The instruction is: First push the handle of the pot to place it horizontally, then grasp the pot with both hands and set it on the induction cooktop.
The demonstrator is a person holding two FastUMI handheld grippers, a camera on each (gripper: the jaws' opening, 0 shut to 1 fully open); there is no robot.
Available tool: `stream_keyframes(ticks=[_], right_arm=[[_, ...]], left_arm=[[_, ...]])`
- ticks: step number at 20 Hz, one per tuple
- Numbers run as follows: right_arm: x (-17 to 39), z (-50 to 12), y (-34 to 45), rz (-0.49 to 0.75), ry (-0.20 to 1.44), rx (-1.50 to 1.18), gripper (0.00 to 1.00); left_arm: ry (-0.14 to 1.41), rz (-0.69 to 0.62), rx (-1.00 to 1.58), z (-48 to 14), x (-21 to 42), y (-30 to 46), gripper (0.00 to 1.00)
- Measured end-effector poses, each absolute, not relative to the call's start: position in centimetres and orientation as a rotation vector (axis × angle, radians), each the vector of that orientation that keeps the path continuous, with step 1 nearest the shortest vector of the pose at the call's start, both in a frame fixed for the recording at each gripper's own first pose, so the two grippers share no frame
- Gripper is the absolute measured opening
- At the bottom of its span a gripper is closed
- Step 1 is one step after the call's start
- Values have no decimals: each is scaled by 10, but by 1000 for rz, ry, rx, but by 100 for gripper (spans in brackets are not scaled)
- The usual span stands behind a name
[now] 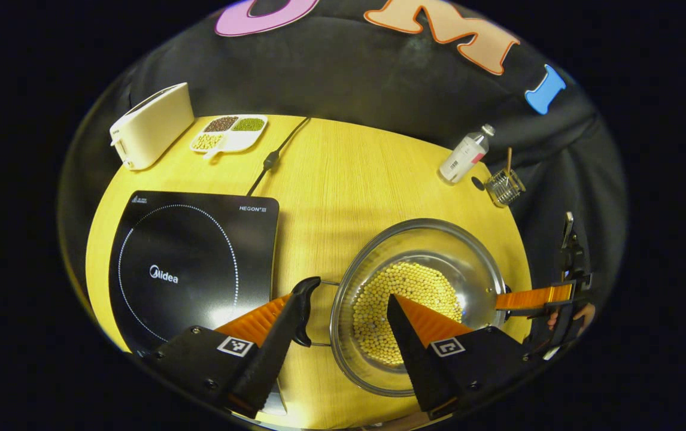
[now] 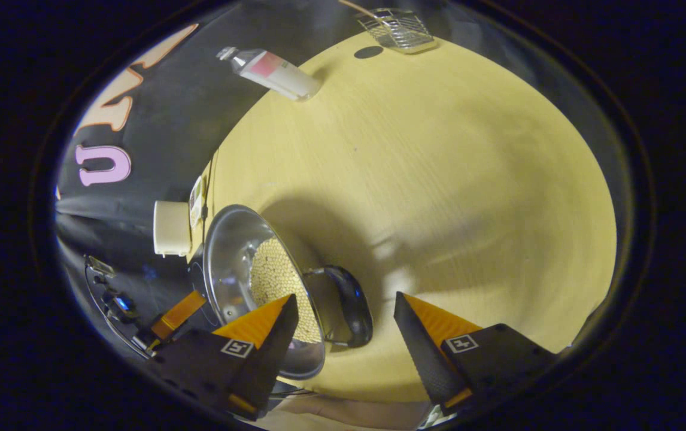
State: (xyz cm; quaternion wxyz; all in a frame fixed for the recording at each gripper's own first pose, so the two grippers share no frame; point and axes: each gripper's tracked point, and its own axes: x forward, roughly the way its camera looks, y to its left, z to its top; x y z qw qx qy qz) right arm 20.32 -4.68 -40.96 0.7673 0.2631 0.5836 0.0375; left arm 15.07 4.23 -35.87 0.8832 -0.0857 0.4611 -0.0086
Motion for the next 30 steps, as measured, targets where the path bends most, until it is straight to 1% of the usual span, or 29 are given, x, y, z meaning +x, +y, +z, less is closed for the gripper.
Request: stream_keyframes(ticks=[1, 2, 3, 4, 10, 13, 14, 15, 17, 18, 19, 20, 21, 22, 23, 24, 25, 26, 27, 28, 30], right_arm=[[206, -411, -47, 88, 1270, 577, 91], [208, -413, -47, 92, 1273, 581, 99], [210, -413, -46, 96, 1275, 585, 99], [213, -415, -47, 98, 1275, 588, 99], [216, -422, -43, 125, 1286, 586, 99], [213, -427, -39, 156, 1286, 544, 99], [213, -429, -39, 166, 1288, 527, 99], [211, -432, -39, 175, 1290, 517, 99], [211, -436, -37, 189, 1293, 513, 99], [212, -438, -36, 191, 1297, 513, 88], [211, -439, -36, 192, 1298, 514, 88], [213, -441, -36, 189, 1294, 514, 97], [213, -443, -37, 184, 1295, 511, 84], [213, -443, -36, 190, 1299, 516, 86], [212, -443, -33, 196, 1307, 523, 72], [211, -447, -33, 196, 1318, 505, 74], [209, -442, -32, 206, 1328, 516, 64], [211, -444, -33, 203, 1326, 520, 53], [211, -445, -31, 199, 1325, 521, 57], [211, -445, -32, 195, 1323, 518, 57], [207, -446, -37, 175, 1339, 489, 57]], left_arm=[[960, -12, -144, -359, 153, 47, 92], [959, -10, -111, -358, 156, 51, 96], [956, -9, -83, -360, 161, 54, 100], [956, -16, -59, -360, 165, 56, 95], [1035, -146, -59, -384, 172, 40, 96], [1076, -166, -78, -395, 170, 40, 96], [1098, -166, -87, -400, 166, 41, 100], [1117, -165, -97, -404, 163, 40, 96], [1151, -160, -118, -409, 156, 39, 95], [1164, -156, -130, -412, 153, 39, 95], [1177, -151, -140, -415, 152, 39, 95], [1190, -147, -133, -417, 150, 40, 96], [1195, -149, -117, -420, 151, 42, 94], [1201, -149, -105, -420, 149, 42, 90], [1207, -147, -88, -422, 149, 44, 89], [1214, -136, -61, -424, 149, 50, 86], [1227, -123, -43, -426, 148, 55, 89], [1224, -118, -49, -427, 149, 55, 80], [1223, -113, -59, -428, 148, 54, 71], [1226, -111, -64, -427, 148, 55, 65], [1230, -103, -92, -427, 146, 52, 65]])
